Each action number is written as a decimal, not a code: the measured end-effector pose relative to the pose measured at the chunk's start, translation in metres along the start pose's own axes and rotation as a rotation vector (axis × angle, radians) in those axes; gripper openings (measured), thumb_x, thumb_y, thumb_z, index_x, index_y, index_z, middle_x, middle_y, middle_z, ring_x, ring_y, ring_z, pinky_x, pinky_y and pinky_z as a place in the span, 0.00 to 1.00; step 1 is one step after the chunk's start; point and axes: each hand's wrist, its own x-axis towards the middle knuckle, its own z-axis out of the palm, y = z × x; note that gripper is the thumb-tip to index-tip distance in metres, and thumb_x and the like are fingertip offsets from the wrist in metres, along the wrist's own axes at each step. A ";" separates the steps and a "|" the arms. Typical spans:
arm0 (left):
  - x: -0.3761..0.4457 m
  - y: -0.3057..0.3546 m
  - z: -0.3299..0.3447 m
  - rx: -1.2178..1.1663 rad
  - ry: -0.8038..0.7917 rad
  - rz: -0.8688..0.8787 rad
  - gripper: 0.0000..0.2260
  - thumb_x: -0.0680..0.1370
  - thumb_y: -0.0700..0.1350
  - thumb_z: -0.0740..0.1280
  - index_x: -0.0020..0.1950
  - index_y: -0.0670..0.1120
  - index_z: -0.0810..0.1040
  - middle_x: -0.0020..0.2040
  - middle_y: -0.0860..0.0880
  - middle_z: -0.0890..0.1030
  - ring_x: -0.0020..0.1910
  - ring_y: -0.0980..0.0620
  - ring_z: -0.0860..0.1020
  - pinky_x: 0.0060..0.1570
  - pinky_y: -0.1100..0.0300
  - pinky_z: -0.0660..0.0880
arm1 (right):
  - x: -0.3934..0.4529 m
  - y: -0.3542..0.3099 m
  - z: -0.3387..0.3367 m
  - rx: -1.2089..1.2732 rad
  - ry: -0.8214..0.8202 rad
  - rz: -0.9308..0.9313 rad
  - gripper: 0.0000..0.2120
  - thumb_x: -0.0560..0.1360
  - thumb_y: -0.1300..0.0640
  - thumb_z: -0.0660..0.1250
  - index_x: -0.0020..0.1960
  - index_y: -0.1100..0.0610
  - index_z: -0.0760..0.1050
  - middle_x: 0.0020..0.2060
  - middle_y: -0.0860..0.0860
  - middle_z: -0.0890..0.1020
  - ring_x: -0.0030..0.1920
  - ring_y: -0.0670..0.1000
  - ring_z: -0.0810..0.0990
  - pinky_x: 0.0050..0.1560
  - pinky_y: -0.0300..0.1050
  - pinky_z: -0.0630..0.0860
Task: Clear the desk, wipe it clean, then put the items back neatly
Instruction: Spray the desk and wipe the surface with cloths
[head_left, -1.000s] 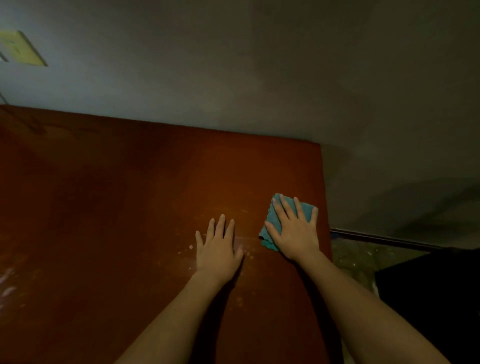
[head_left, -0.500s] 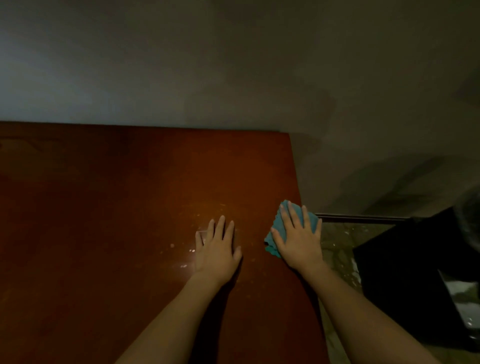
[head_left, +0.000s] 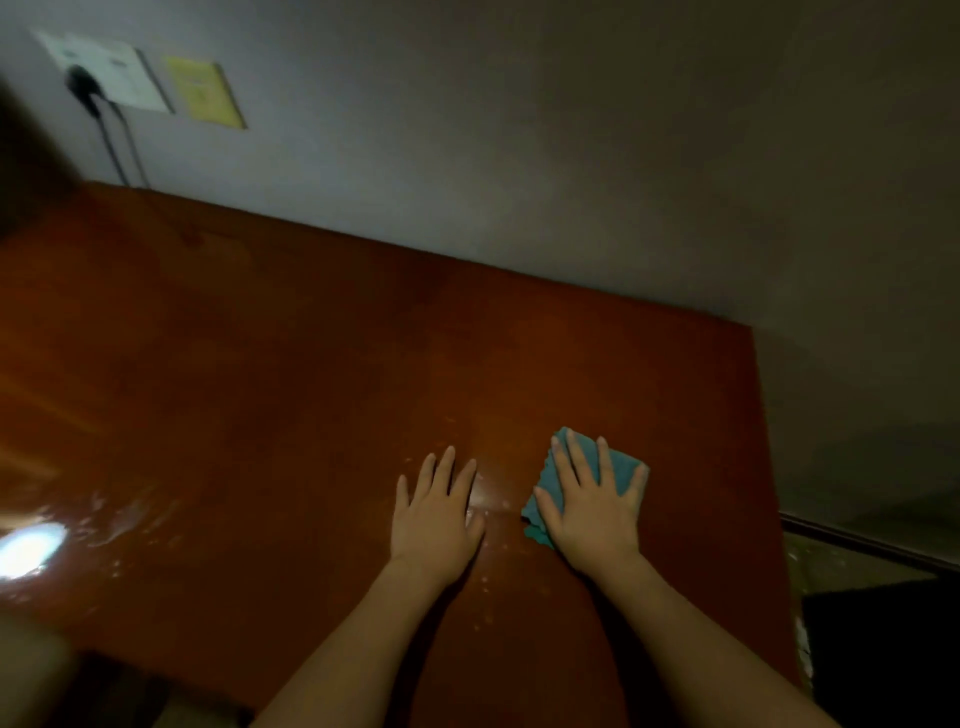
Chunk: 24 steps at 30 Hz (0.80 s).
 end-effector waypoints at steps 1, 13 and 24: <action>0.001 -0.015 -0.003 -0.007 0.011 -0.017 0.27 0.82 0.58 0.49 0.78 0.53 0.43 0.78 0.50 0.40 0.77 0.49 0.39 0.74 0.47 0.41 | 0.009 -0.018 -0.002 0.005 0.002 -0.028 0.36 0.66 0.35 0.24 0.71 0.46 0.28 0.71 0.43 0.31 0.70 0.52 0.28 0.67 0.69 0.32; 0.013 -0.224 -0.054 -0.126 0.095 -0.264 0.28 0.81 0.59 0.51 0.78 0.55 0.44 0.78 0.51 0.42 0.77 0.49 0.40 0.74 0.47 0.42 | 0.101 -0.249 -0.012 -0.047 -0.008 -0.291 0.35 0.68 0.35 0.25 0.72 0.47 0.30 0.72 0.44 0.34 0.76 0.56 0.37 0.68 0.70 0.36; 0.039 -0.426 -0.115 -0.188 0.153 -0.370 0.27 0.81 0.58 0.51 0.78 0.54 0.46 0.79 0.51 0.43 0.77 0.49 0.41 0.75 0.46 0.43 | 0.178 -0.478 -0.023 -0.127 -0.046 -0.425 0.35 0.66 0.36 0.22 0.71 0.47 0.26 0.73 0.45 0.33 0.76 0.57 0.37 0.68 0.71 0.37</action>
